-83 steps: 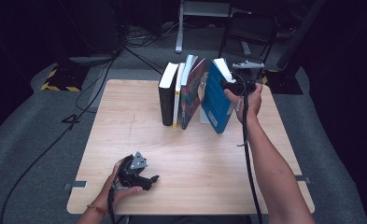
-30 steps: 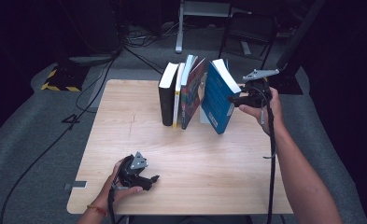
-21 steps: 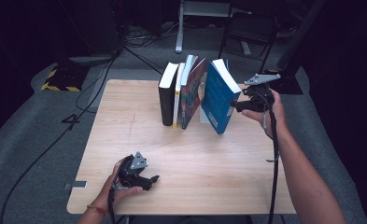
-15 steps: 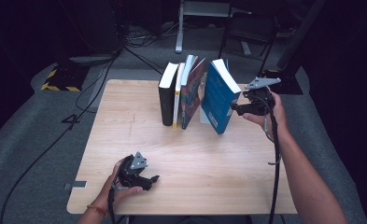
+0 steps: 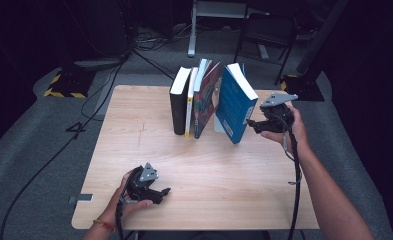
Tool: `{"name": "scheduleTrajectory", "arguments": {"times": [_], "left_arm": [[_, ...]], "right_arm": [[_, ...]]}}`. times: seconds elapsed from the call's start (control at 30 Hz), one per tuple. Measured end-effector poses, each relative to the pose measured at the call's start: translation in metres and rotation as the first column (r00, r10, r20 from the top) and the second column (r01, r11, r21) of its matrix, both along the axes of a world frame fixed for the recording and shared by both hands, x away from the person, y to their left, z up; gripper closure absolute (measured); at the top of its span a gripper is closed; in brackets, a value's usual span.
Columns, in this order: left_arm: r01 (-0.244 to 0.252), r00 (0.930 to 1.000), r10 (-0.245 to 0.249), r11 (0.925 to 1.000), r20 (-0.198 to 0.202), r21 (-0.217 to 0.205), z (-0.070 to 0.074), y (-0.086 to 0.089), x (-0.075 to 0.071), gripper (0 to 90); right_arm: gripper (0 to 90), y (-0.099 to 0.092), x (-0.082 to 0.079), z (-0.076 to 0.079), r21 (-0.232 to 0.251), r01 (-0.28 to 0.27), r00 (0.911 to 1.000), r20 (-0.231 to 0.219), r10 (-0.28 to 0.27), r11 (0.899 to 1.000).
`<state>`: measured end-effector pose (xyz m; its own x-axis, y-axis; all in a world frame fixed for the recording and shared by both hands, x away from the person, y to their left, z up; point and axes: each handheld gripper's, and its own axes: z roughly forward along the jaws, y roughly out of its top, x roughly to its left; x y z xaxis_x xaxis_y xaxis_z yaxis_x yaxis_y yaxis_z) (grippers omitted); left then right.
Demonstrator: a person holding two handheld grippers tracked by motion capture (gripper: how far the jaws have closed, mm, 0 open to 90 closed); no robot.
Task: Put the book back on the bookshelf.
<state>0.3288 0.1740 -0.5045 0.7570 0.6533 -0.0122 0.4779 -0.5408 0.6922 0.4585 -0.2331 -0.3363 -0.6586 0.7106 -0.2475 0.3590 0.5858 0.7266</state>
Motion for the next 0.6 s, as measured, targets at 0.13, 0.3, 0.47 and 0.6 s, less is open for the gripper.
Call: {"name": "scheduleTrajectory", "arguments": {"times": [0.13, 0.3, 0.47, 0.6], "left_arm": [[0.0, 1.0, 0.0, 1.0, 0.0, 0.0, 0.0, 0.0, 0.0, 16.1], [-0.001, 1.0, 0.001, 1.0, 0.0, 0.0, 0.0, 0.0, 0.0, 16.1], [-0.001, 1.0, 0.001, 1.0, -0.002, -0.002, 0.0, 0.0, 0.0, 16.1], [-0.001, 1.0, 0.001, 1.0, -0.002, -0.001, 0.0, 0.0, 0.0, 16.1]], "right_arm": [[31.5, -0.001, -0.006, -0.006, -0.011, -0.012, 0.9998, 0.015, 0.012, 1.0], [31.6, -0.003, -0.013, -0.013, -0.011, -0.022, 0.9995, 0.023, 0.022, 1.0], [31.6, -0.008, -0.02, -0.02, -0.01, -0.026, 0.9995, 0.019, 0.027, 1.0], [31.7, -0.012, -0.025, -0.025, -0.008, -0.027, 0.9995, 0.017, 0.027, 1.0]]}}
